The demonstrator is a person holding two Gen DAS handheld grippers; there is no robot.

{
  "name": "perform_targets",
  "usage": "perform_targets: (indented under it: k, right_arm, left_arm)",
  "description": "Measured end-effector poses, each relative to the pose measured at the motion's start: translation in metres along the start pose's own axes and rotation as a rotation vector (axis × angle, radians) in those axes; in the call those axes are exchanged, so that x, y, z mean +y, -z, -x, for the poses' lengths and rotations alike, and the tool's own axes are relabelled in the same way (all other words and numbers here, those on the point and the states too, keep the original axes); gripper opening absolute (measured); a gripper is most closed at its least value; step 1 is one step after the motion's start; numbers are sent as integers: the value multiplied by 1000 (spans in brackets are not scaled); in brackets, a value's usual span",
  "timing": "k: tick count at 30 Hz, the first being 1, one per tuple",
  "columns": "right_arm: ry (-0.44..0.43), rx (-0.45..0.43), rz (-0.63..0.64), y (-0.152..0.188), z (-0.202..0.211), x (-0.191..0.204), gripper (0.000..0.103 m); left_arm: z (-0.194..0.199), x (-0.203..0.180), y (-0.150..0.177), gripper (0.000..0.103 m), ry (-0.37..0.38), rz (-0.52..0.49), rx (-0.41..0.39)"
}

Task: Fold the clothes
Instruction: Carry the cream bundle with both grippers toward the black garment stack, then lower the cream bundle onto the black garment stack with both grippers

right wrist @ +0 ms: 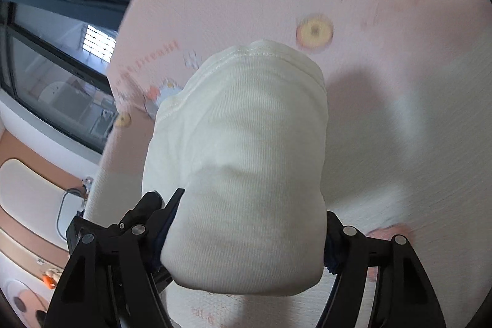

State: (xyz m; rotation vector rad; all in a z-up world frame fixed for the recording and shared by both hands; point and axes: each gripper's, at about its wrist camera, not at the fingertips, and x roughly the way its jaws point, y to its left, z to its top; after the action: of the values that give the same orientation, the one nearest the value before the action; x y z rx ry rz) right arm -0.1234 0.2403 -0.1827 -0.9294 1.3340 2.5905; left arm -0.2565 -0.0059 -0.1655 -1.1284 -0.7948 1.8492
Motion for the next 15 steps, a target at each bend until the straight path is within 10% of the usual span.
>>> perform_targets:
  k: [15]
  right_arm:
    - [125,-331,-48,-5,224,-29,73]
  left_arm:
    - [-55,-181,79,72,270,-186,227]
